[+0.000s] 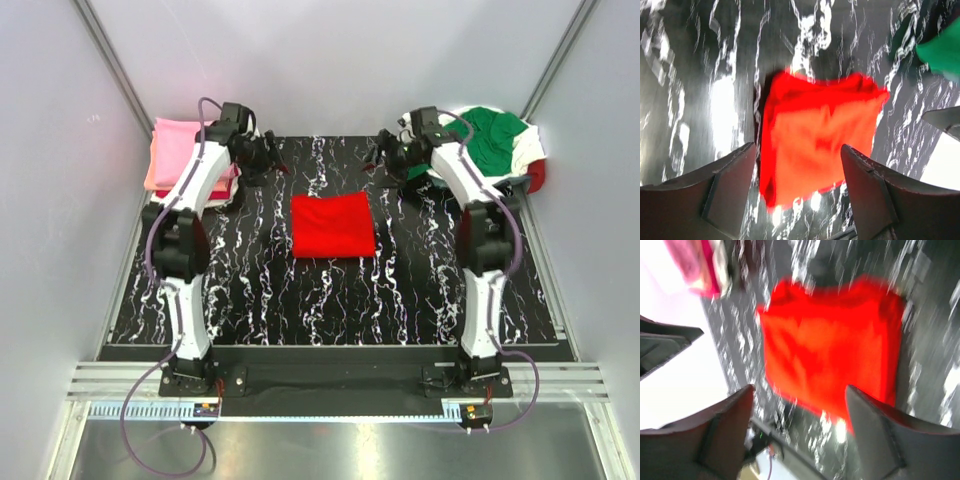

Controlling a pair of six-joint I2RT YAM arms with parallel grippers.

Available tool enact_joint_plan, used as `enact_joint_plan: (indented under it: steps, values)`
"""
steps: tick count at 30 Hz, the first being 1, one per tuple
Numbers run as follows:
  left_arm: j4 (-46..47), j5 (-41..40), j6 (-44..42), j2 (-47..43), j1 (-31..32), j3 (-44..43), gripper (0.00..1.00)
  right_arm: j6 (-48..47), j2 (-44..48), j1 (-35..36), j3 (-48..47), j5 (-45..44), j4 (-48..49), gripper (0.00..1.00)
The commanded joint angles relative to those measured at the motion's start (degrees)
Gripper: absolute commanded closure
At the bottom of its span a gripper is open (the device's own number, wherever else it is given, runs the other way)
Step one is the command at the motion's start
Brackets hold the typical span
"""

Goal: Fold and stack the t-shirts
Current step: Fold the tshirt

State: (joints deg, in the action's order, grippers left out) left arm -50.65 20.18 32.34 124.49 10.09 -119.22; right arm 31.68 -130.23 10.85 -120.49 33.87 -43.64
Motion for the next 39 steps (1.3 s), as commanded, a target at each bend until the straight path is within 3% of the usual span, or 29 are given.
enact_joint_plan:
  steps: [1, 4, 6, 11, 13, 17, 24, 29, 32, 34, 39]
  values:
    - [6.24, -2.25, -1.58, -17.06, 3.44, 11.61, 0.27, 0.74, 18.39, 3.37, 18.58, 3.4, 13.1, 0.23]
    - [12.04, -1.91, -0.7, -24.54, 7.83, 24.71, 0.3, 2.06, 24.91, 6.01, 32.21, 4.45, 18.73, 0.32]
    - [14.69, -0.68, 0.18, -26.91, 10.47, 32.07, 0.31, 3.21, 26.25, 8.3, 39.15, 6.37, 22.18, 0.44]
    - [27.43, 5.02, 4.48, -26.5, 16.19, 43.0, 0.34, 4.18, 23.2, 9.1, 44.37, 10.52, 27.03, 0.58]
    - [30.43, 5.22, 5.02, -25.18, 16.8, 45.64, 0.35, 2.78, 20.48, 9.1, 44.46, 9.82, 26.5, 0.58]
    - [29.12, 1.54, 4.23, -20.61, 16.72, 47.15, 0.37, 2.24, 15.11, 8.4, 44.9, 7.1, 25.44, 0.61]
    - [27.63, -0.41, 2.12, -14.71, 15.4, 49.17, 0.41, 6.11, 12.11, 7.52, 48.6, -0.54, 23.26, 0.62]
    - [21.05, -2.95, -0.86, -21.38, 15.14, 46.02, 0.38, 2.96, 12.72, 7.6, 46.14, -2.22, 17.46, 0.57]
    - [13.93, -8.04, -4.29, -25.77, 13.83, 40.48, 0.35, -1.61, 14.99, 7.52, 41.14, -5.02, 10.87, 0.46]
    - [11.03, -9.02, -5.18, -28.76, 11.29, 38.02, 0.34, -3.81, 18.24, 7.61, 38.85, -5.83, 6.84, 0.39]
    - [11.54, -7.36, -3.51, -35.7, 4.95, 40.37, 0.33, -3.73, 19.85, 10.41, 26.84, -3.64, 2.07, 0.34]
